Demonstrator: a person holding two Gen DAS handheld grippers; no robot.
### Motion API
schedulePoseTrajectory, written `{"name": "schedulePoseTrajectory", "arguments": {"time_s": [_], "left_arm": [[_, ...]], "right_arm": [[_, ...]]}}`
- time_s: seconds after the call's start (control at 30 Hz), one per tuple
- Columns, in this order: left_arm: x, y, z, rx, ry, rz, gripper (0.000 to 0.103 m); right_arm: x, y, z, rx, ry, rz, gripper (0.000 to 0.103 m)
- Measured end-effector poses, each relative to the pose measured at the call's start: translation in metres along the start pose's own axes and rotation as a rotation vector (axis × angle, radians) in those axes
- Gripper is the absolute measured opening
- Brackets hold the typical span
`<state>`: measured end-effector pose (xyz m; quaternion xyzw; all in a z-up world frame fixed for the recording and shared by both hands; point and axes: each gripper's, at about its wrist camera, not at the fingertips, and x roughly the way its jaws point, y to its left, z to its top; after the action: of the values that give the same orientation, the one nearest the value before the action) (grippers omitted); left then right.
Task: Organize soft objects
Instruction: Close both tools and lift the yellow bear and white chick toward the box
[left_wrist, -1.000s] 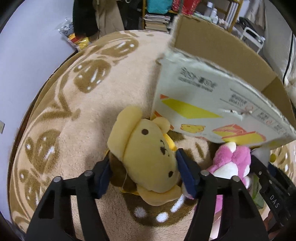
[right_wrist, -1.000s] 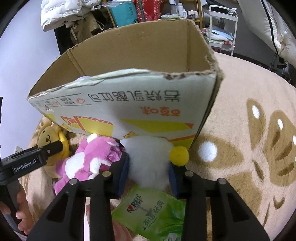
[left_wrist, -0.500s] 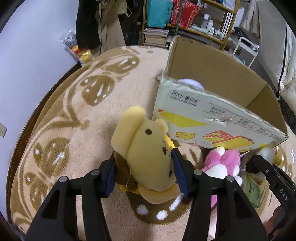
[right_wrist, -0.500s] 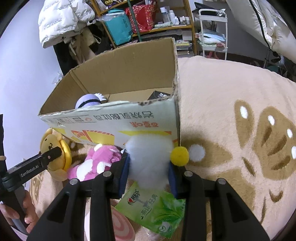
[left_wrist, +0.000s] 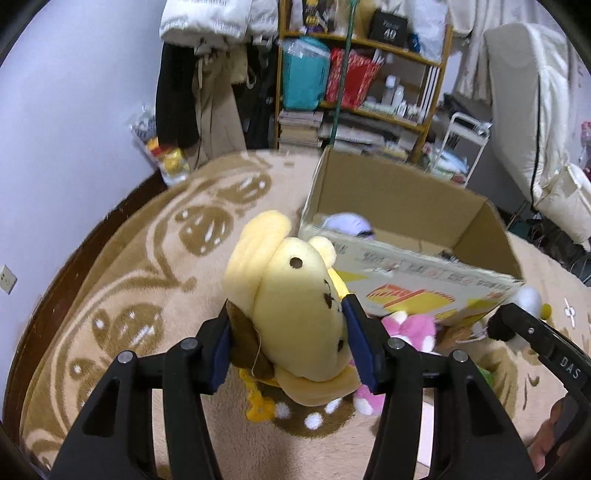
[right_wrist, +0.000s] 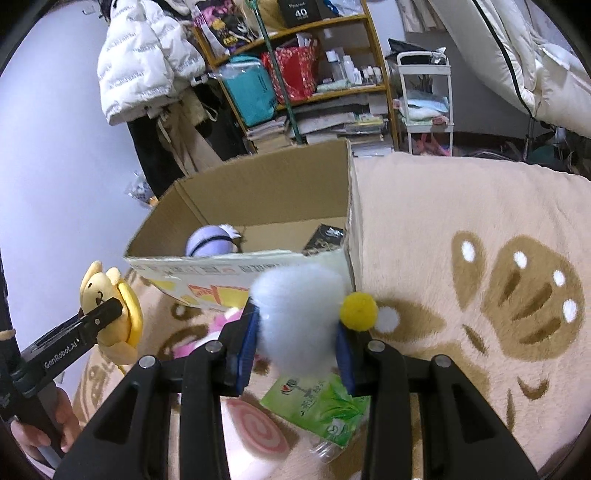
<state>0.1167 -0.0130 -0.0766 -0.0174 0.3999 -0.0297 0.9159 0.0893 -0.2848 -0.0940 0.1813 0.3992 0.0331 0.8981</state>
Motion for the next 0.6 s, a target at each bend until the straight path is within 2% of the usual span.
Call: {"name": "schedulePoseTrajectory", "arguments": {"time_s": [0.3,0.6], "left_arm": [[-0.058,-0.017,0.000,0.080,-0.210,-0.054,0.054],[-0.067,-0.020,0.011,0.080,-0.258,-0.075,0.055]], "right_arm": [[-0.028,0.011,0.007,-0.026,-0.089,0.022,0.039],[-0.060,0.016,0.025,-0.029,-0.190,0.073,0.039]]}}
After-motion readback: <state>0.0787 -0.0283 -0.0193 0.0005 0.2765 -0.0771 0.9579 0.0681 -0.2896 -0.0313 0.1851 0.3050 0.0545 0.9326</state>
